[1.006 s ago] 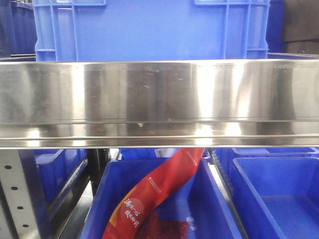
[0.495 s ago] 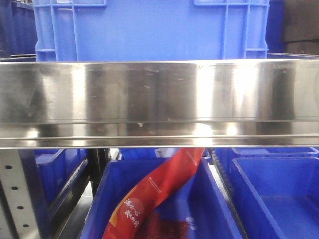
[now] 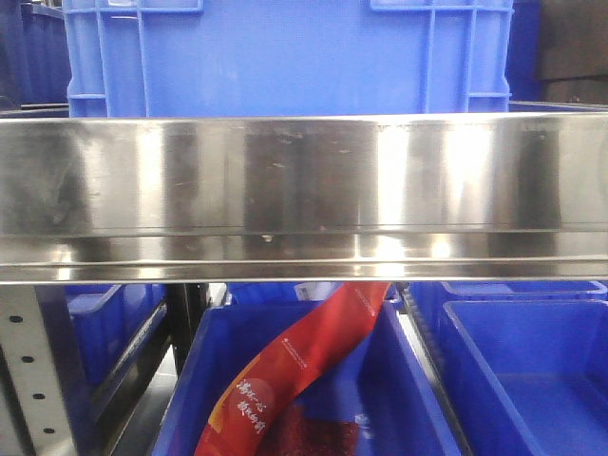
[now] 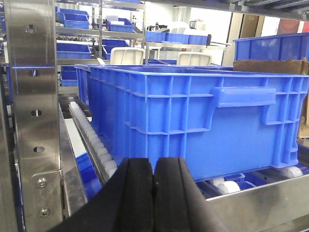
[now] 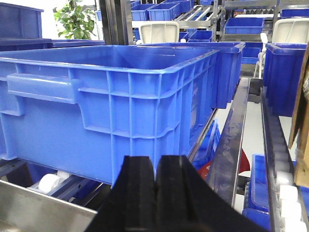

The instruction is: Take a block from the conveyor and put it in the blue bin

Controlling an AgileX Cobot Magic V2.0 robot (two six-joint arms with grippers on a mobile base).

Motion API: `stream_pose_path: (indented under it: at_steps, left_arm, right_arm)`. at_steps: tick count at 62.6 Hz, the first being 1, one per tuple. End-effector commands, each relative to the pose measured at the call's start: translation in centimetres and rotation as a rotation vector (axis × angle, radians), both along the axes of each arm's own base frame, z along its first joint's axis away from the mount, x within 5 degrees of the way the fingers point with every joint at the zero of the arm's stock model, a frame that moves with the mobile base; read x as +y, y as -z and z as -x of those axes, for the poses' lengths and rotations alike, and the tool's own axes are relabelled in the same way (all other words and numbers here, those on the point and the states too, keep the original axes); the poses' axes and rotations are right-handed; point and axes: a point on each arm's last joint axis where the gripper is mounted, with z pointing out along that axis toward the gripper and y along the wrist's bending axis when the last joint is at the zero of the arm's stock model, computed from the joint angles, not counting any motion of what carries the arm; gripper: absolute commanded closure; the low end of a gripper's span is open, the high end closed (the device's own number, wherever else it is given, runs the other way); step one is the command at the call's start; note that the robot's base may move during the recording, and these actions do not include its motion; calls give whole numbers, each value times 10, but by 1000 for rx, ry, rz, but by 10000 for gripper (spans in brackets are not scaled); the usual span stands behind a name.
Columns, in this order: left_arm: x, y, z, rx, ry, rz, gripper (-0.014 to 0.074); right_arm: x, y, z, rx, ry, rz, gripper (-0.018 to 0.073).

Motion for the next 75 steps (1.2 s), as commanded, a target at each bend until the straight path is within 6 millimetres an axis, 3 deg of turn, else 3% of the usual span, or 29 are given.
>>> stream_pose_path:
  at_steps: [1, 17, 27, 38, 75]
  left_arm:
    - [1, -1, 0, -16, -8, 4, 708]
    - [1, -1, 0, -16, -8, 4, 708]
    - [1, -1, 0, -16, -8, 4, 708]
    - [1, -1, 0, -16, -8, 4, 708]
    - [1, -1, 0, -16, -8, 4, 708]
  right_arm:
    - [-3, 0, 1, -83, 27, 49, 721]
    - [-24, 27, 21, -190, 196, 97, 721]
    - [-33, 59, 33, -201, 310, 85, 721]
    - [-34, 104, 30, -116, 332, 34, 721]
    - [-34, 101, 30, -161, 337, 34, 721]
